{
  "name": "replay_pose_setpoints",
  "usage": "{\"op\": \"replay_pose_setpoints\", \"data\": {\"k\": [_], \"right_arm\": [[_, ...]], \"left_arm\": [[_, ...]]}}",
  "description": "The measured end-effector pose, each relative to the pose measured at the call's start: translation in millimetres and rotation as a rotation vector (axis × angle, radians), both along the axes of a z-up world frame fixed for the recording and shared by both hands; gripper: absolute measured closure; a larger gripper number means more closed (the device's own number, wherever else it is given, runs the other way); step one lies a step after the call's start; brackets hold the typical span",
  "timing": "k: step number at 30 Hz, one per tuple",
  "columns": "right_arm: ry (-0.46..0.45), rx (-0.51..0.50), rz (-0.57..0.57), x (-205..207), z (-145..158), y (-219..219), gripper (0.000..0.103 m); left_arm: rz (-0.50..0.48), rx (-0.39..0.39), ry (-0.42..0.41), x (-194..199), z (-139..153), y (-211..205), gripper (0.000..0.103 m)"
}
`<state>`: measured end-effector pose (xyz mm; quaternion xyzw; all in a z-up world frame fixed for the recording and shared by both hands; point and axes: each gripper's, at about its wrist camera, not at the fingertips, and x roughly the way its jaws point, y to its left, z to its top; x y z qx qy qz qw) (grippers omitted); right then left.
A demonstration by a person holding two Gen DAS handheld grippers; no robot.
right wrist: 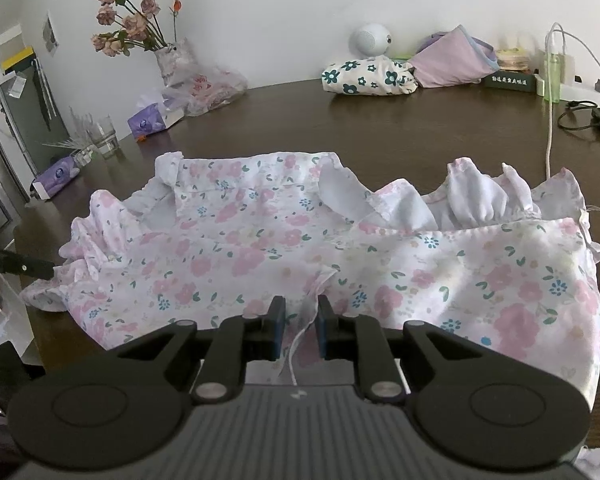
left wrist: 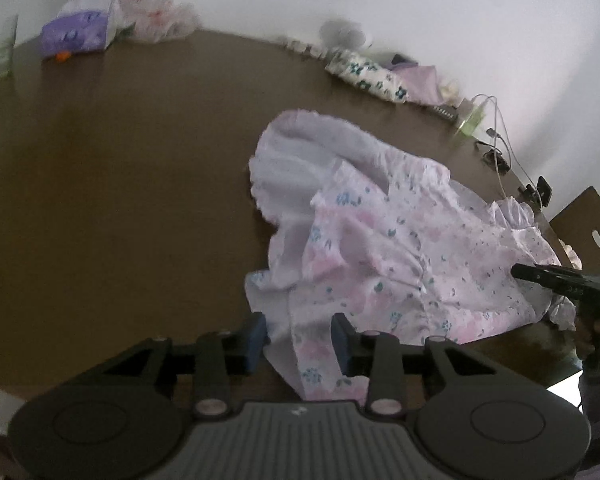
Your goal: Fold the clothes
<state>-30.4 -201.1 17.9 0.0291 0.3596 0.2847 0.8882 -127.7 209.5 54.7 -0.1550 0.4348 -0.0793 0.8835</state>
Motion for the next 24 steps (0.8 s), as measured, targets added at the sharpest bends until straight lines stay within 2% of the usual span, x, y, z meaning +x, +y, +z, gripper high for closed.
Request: {"op": "replay_pose_setpoints", "data": {"k": [2,6,12,14,18,21,23,24], "right_arm": [[-0.002,-0.001,0.002,0,0,0,0.087],[-0.005,0.001,0.002,-1,-1,-1,0.087],[-0.019,0.009,0.01,-4,3,-2,0.088],[-0.029,0.012,0.016,-5,6,-3,0.1],[-0.038,-0.011,-0.012,0,5,-3,0.102],[-0.048,-0.036,-0.029,4,4,-2,0.102],[-0.068,-0.086,-0.022,5,2,5,0.098],[-0.086,-0.104,-0.025,5,2,7,0.097]], "left_arm": [[0.007,-0.016,0.016,0,-1,0,0.088],[0.016,-0.078,-0.002,-5,4,4,0.099],[0.04,-0.069,-0.056,-15,15,0,0.102],[0.026,-0.051,-0.088,-21,19,-3,0.102],[-0.043,-0.001,-0.142,-40,22,-11,0.102],[-0.114,0.063,-0.107,-50,14,-17,0.102],[-0.12,0.112,-0.063,-53,8,-17,0.099],[-0.101,0.114,-0.086,-53,14,-15,0.097]]}}
